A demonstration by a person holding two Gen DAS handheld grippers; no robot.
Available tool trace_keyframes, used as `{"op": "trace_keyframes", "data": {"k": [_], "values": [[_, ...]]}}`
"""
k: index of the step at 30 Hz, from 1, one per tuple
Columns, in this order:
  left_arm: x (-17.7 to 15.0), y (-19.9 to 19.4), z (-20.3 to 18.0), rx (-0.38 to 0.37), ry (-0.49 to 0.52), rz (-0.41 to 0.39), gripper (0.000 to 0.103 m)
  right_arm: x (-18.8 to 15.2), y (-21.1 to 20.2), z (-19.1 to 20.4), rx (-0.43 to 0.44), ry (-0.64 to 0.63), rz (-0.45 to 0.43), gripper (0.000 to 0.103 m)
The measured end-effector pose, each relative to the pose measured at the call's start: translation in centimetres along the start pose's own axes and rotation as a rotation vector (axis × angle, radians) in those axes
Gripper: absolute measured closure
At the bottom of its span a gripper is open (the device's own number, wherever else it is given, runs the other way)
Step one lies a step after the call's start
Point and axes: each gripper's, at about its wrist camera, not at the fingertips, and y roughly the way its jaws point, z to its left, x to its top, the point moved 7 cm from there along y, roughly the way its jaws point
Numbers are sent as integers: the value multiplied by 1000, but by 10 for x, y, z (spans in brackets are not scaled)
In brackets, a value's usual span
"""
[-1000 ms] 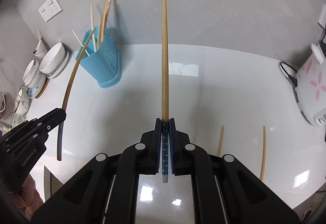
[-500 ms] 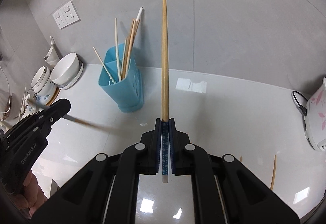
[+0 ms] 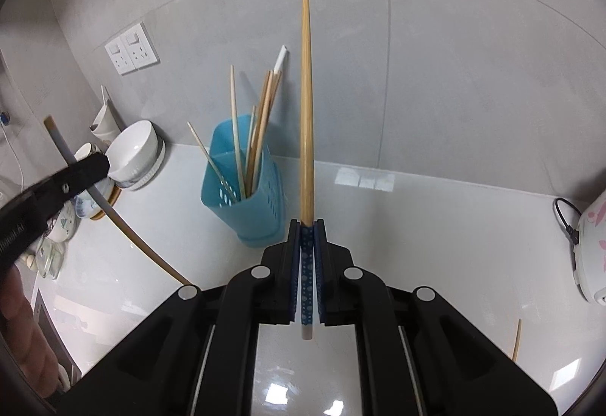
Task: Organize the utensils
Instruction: 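Lift both chopsticks and carry them with both tools toward the blue holder, then lower the blue-tipped chopstick into the blue holder and open the left tool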
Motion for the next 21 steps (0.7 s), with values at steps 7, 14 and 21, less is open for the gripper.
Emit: {"op": "trace_keyframes", "data": {"k": [7,14,21], "values": [[47,-13,7,28,-5,-49,96,25,-7,15,56,-3,-67,96],[74,-12,11,34,-15,-112,96,47,-7,36,116,-22,-135,96],[79,9,16,25,-21,-178,96,60,3,50,155,-29,-161,96]]}}
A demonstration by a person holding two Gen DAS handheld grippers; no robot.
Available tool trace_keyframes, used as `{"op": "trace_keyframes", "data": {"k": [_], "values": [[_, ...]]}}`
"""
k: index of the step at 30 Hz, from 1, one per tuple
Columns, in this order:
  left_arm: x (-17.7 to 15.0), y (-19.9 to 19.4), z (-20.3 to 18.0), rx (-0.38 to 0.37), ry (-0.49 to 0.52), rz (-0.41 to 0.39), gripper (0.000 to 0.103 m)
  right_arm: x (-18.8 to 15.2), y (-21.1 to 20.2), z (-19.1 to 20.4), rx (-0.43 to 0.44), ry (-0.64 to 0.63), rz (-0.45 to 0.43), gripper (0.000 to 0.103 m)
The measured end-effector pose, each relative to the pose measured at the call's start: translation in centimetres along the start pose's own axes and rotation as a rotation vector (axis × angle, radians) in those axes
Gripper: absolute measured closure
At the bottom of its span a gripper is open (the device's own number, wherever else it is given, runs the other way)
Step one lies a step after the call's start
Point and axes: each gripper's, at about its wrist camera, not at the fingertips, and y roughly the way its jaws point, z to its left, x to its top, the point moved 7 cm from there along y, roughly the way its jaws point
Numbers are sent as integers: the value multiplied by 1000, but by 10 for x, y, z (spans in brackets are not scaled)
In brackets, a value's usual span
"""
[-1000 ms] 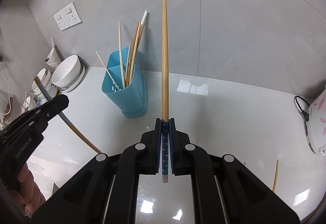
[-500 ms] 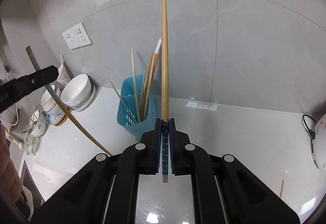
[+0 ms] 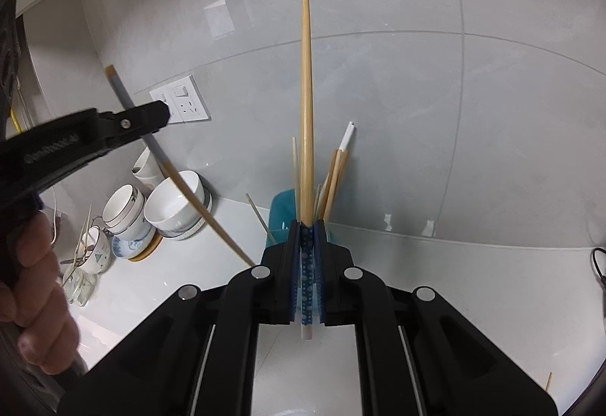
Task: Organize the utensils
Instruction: 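Lower the blue-tipped chopstick into the blue holder and open the left tool, then lower the blue-patterned chopstick into the blue holder and open the right tool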
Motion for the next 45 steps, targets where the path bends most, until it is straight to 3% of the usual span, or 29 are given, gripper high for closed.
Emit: {"op": "trace_keyframes", "data": {"k": [11,14,16,26,30,37,45], "values": [[-29,54,14,6,-16,54,96,-5,25,-4,11,-4,34,97],[-37,62,19,11,-9,78,91,-7,31,-5,12,-4,47,97],[-41,64,24,25,-6,88,65,-9,36,-7,16,-1,53,96],[-60,56,73,112,-44,117,11,-7,65,-5,67,-8,17,96],[-70,57,88,139,-46,132,6,-5,77,0,83,-16,-1,96],[-88,65,101,151,-55,173,6,-9,99,12,93,-67,-20,96],[-99,77,111,150,-75,215,6,-21,130,15,91,-75,21,96]]}}
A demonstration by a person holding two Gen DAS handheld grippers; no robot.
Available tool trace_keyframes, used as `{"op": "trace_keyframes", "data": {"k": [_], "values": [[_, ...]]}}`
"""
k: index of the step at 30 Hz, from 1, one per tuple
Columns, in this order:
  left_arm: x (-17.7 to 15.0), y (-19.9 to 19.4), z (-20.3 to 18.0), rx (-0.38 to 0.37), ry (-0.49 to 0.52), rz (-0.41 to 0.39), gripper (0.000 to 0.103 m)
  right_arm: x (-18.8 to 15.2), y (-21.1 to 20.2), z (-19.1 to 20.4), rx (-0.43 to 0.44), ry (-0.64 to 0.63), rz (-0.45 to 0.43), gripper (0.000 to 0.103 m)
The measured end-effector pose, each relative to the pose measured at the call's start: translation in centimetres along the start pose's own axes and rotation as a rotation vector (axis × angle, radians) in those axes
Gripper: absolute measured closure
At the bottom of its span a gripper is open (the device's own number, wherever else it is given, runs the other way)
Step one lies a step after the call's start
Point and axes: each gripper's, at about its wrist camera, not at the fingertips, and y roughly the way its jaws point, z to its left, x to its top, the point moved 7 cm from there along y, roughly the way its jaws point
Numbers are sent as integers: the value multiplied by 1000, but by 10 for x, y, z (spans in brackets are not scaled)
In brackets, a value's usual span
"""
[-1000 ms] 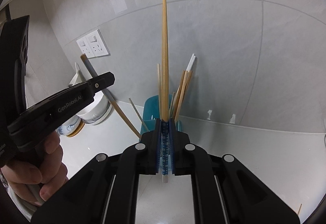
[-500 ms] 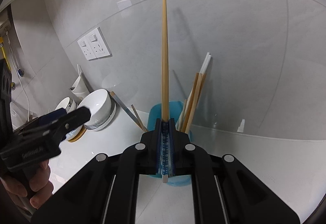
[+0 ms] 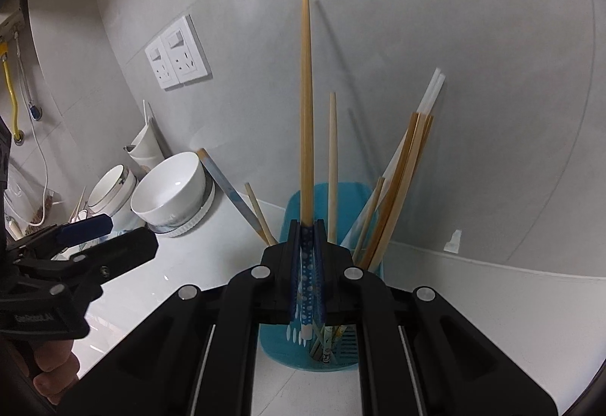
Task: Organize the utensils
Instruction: 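Lower the blue-patterned chopstick into the blue holder and open the right tool, then move both open tools over the last two chopsticks on the counter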
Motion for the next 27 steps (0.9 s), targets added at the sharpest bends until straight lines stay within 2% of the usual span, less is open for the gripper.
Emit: {"op": "trace_keyframes", "data": {"k": [3,6,7,9,11,16,19,21,27], "values": [[-2,4,1,-7,-11,14,6,-2,10,2,-16,-17,19,96],[-2,6,0,-4,-7,15,6,-6,12,0,-30,-19,36,89],[-2,6,0,-3,-7,14,6,-7,11,-1,-33,-17,40,76],[-3,4,0,1,-8,14,6,-8,6,-3,-49,-18,30,61],[-4,2,0,10,-9,10,6,-10,-1,-7,-68,-17,27,56],[-10,-9,-5,16,0,-8,6,-16,-31,-19,-119,-16,4,27],[-17,-16,-15,6,16,-9,6,-25,-53,-30,-161,-3,3,14],[-24,-20,-25,-11,22,-4,6,-33,-66,-39,-184,8,11,10],[-53,-33,-71,-85,88,35,6,-67,-106,-81,-269,96,40,9]]}}
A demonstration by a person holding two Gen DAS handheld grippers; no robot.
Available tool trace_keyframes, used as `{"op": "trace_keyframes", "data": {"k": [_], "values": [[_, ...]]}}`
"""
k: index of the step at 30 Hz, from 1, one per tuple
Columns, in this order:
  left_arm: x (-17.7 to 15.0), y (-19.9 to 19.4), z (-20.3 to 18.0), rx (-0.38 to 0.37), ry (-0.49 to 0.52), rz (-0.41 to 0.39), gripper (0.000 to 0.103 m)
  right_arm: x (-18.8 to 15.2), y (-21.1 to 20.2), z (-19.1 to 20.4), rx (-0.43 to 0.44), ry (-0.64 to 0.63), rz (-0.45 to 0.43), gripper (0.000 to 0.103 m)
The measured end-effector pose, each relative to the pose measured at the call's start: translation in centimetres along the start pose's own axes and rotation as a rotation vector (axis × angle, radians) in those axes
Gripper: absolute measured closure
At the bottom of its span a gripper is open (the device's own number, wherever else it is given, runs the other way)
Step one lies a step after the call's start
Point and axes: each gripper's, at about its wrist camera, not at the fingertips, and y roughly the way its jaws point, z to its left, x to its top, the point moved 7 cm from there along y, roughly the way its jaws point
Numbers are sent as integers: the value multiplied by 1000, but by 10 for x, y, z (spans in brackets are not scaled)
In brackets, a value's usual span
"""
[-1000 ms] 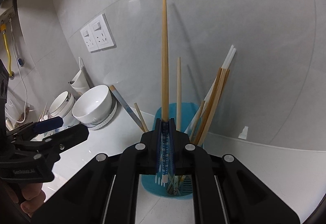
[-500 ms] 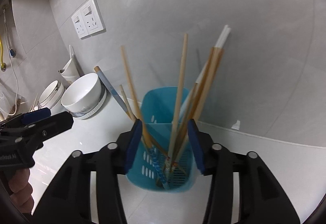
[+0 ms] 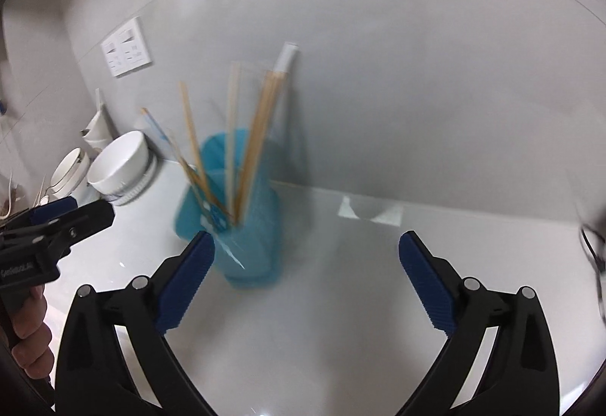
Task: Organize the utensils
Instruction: 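Move both open tools over the last two chopsticks on the counter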
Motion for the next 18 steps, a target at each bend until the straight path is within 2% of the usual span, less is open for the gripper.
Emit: {"op": "trace_keyframes", "data": {"k": [7,14,18], "values": [[-37,-2,-77,-94,81,58,6,-46,-41,-88,-168,72,32,9],[-75,6,-165,-183,125,141,6,-92,-76,-172,-256,138,99,9],[-104,13,-212,-194,171,185,6,-126,-91,-217,-303,165,155,9]]}}
